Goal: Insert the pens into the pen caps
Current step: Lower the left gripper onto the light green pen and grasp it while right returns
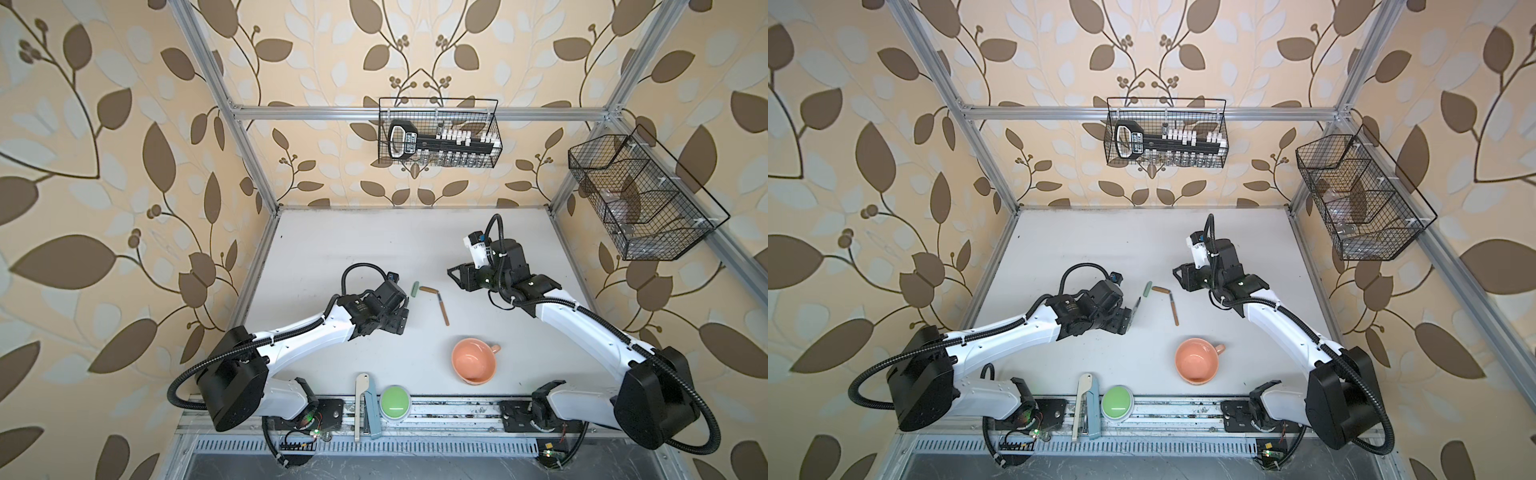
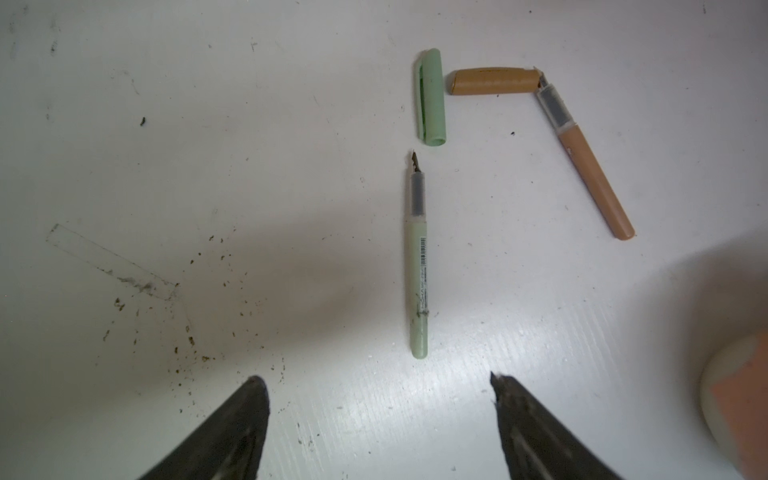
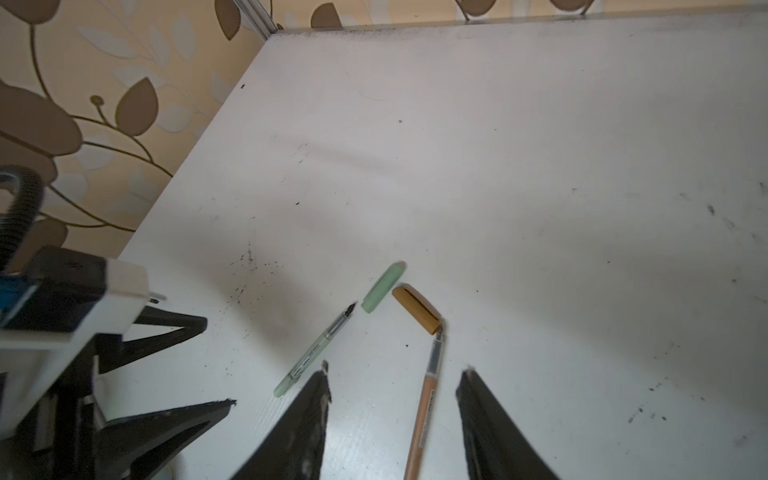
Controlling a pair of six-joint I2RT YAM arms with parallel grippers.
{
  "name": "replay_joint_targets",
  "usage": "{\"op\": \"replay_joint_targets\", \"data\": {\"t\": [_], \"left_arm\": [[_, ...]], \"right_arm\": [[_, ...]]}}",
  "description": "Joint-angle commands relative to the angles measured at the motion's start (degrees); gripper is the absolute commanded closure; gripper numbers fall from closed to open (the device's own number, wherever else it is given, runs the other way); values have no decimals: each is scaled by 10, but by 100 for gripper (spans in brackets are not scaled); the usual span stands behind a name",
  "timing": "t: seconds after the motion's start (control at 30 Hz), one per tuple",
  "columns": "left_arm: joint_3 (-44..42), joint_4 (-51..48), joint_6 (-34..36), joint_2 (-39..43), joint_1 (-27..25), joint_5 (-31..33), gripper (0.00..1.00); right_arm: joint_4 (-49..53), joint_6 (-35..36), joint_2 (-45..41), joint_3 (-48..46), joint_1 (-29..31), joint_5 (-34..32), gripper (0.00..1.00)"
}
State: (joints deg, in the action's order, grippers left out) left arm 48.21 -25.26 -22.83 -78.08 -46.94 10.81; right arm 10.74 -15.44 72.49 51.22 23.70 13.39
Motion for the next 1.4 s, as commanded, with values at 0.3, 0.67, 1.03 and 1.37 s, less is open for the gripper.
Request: {"op": "replay_joint_targets", "data": {"t": [0.3, 0.67, 1.03, 1.37], "left_arm": [[73, -44, -19, -96, -5, -6, 19], [119, -55, -11, -184, -5, -31, 30], [116, -39, -12, -208, -6, -43, 41], [90, 1, -15, -208, -8, -60, 47]], "right_arm": [[-30, -51, -119, -77, 13, -37, 46], [-46, -77, -181, -142, 9, -59, 45], [-49, -78, -168, -139, 7, -62, 45], [-38, -81, -179, -139, 0, -65, 45]]}}
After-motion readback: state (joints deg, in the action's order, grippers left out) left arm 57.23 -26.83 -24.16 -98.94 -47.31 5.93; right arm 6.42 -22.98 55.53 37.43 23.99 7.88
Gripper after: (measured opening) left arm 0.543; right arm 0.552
